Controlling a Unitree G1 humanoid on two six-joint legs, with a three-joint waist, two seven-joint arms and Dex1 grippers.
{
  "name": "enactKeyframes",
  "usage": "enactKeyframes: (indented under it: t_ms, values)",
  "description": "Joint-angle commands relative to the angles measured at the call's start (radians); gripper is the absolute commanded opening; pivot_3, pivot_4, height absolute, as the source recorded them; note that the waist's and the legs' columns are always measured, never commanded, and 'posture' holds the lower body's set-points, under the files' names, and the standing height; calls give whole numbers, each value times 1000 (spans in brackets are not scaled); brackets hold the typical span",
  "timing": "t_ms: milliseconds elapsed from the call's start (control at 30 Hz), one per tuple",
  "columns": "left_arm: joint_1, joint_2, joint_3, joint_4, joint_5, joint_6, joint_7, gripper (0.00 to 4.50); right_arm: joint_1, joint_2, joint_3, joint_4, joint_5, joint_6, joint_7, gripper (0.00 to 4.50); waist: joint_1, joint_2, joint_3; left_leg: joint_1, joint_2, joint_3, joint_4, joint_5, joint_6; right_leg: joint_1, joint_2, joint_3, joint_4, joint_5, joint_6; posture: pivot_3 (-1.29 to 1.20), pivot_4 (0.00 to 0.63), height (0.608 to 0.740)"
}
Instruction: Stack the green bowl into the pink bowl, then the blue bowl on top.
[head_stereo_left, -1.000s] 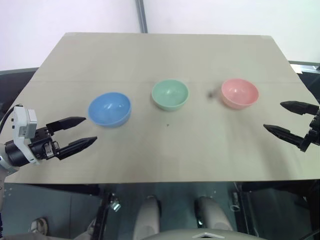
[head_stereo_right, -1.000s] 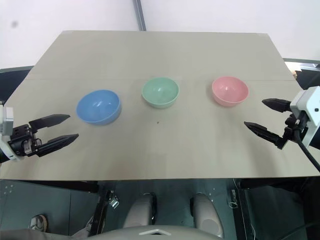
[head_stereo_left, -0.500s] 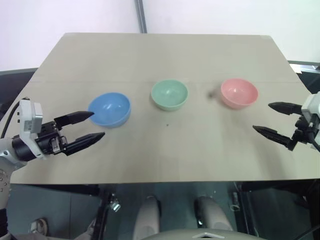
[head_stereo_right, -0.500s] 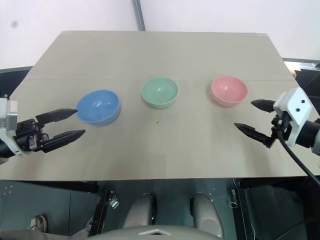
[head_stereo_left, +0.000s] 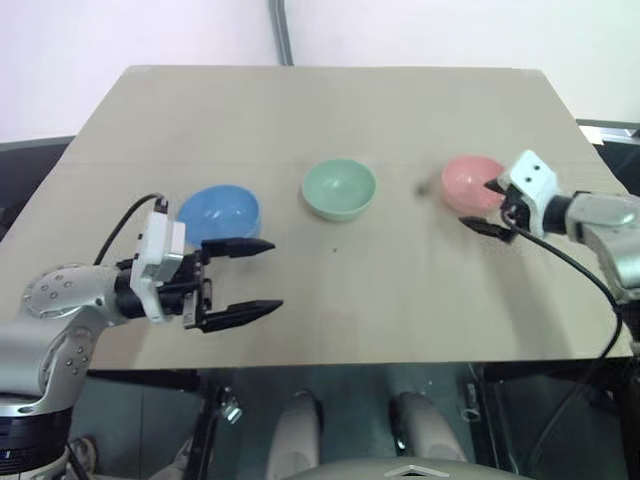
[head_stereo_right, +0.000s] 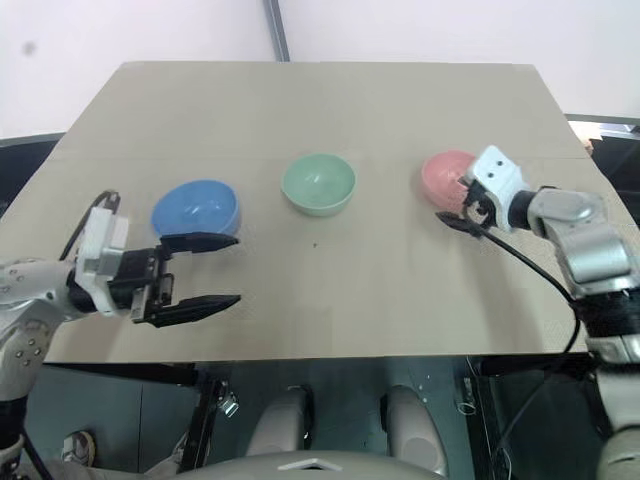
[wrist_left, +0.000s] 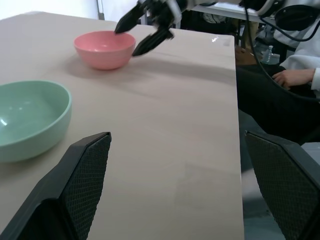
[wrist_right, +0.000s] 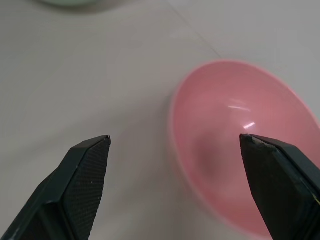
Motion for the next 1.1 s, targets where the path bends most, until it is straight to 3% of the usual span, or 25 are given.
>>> enactKeyframes:
  t_ms: [33, 67, 300, 333, 433, 567, 733, 1000, 1100]
  values:
    - [30, -3, 28, -61, -25, 3, 25, 4500, -73, 30, 43, 144, -75, -81, 29, 3986, 1, 0, 0, 0, 0, 0, 0, 0, 0, 0, 0, 0, 0, 0, 0, 0, 150, 740]
    - [39, -4, 32, -67, -26, 2, 27, 4500, -88, 38, 51, 175, -86, -92, 41, 3771, 2, 1, 1, 0, 0, 0, 0, 0, 0, 0, 0, 0, 0, 0, 0, 0, 150, 740]
    - [81, -10, 54, -95, -36, 1, 63, 4500, -140, 64, 77, 288, -154, -204, 110, 338, 2, 3, 2, 0, 0, 0, 0, 0, 0, 0, 0, 0, 0, 0, 0, 0, 150, 740]
    - [87, -11, 55, -99, -37, 1, 68, 4500, -139, 59, 78, 277, -166, -239, 114, 59, 1, 2, 2, 0, 0, 0, 1, 0, 0, 0, 0, 0, 1, 0, 0, 0, 150, 740]
    - [107, -13, 63, -104, -40, 0, 77, 4500, -97, 45, 51, 139, -122, -289, 178, 59, 2, 3, 3, 1, 0, 0, 1, 0, 0, 0, 0, 0, 3, 0, 0, 0, 150, 740]
    - [125, -14, 62, -96, -30, -14, 75, 4500, 54, 10, 36, -297, 24, -106, 302, 59, 4, 6, 5, 0, 0, 0, 1, 0, 0, -1, 0, 0, 5, 0, 0, 0, 150, 740]
    - [117, -24, 41, -86, -16, -25, 80, 4500, 167, 58, 110, -644, 53, 119, 233, 59, 4, 6, 5, 0, 0, -1, 3, 0, 0, -2, 0, 0, 8, 0, 0, 0, 150, 740]
    - [109, -25, 35, -73, -7, -39, 71, 4500, 98, 207, 252, -545, -98, 127, 95, 59, 3, 4, 5, 1, 0, -1, 12, 0, 0, -1, 1, 0, 14, -2, -3, 0, 150, 740]
    - [116, -28, 37, -72, -3, -44, 70, 4500, 66, 254, 269, -482, -115, 125, 86, 1290, 1, 4, 5, 1, 0, -1, 11, 0, 0, -1, 1, 1, 14, 0, 0, 0, 150, 740]
